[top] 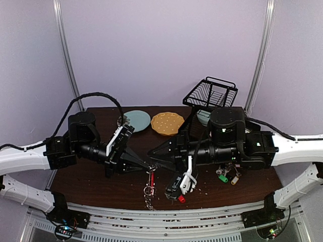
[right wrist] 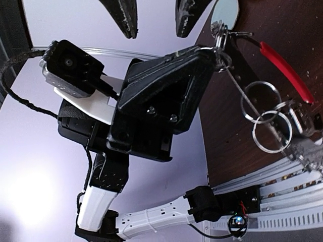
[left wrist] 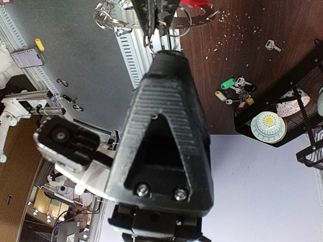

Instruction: Put the keys on the keyring

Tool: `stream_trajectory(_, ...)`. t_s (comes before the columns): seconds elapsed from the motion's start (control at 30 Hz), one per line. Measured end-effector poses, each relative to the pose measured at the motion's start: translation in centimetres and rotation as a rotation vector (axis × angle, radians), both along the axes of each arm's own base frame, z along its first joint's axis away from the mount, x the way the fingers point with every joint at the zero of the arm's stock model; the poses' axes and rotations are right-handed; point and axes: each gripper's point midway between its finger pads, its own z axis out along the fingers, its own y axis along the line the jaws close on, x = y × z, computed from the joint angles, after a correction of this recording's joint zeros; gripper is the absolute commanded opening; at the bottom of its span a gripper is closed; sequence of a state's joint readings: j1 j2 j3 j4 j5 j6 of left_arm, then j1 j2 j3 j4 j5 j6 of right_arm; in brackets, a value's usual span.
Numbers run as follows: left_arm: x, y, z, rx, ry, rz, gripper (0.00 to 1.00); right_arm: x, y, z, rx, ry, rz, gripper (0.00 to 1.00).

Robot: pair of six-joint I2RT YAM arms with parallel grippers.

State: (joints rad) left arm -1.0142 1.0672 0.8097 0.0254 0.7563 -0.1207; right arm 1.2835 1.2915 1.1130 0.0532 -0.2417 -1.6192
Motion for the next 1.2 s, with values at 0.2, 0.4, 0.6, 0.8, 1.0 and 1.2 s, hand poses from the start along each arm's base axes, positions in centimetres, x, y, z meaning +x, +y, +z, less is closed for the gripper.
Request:
stream_trajectory(0.2, -0.2, 0.7, 0.7, -0.018, -0.050, 0.007, 0.00, 1.1, -0.3, 3.3, 0.062, 0.199, -0.077, 0.33)
stream_trajectory(0.4, -0.5, 1.1, 1.6, -0.055, -0.096, 0.002, 0.00, 1.5, -2.7, 5.7, 0.035, 0.490, -0.042, 0.52)
stream_trajectory(0.6, -0.5, 1.2, 2.0, -0.097, -0.134, 0.007, 0.00, -1.7, -3.5, 0.6, -0.055, 0.679, 0.027, 0.55)
stream_trajectory(0.8, -0.4, 1.1, 2.7, -0.125, -0.151, 0.009, 0.00, -1.8, -2.2, -1.8, -0.056, 0.747, 0.025, 0.53)
stream_trajectory(1.0, -0.4, 1.0, 3.0, -0.144, -0.161, 0.007, 0.00, -1.2, -1.6, -0.2, 0.031, 0.814, 0.040, 0.62)
stream_trajectory(1.2, -1.0, 1.0, 2.6, -0.142, -0.170, -0.043, 0.00, 0.1, -1.1, 1.3, -0.026, 0.858, 0.051, 0.70)
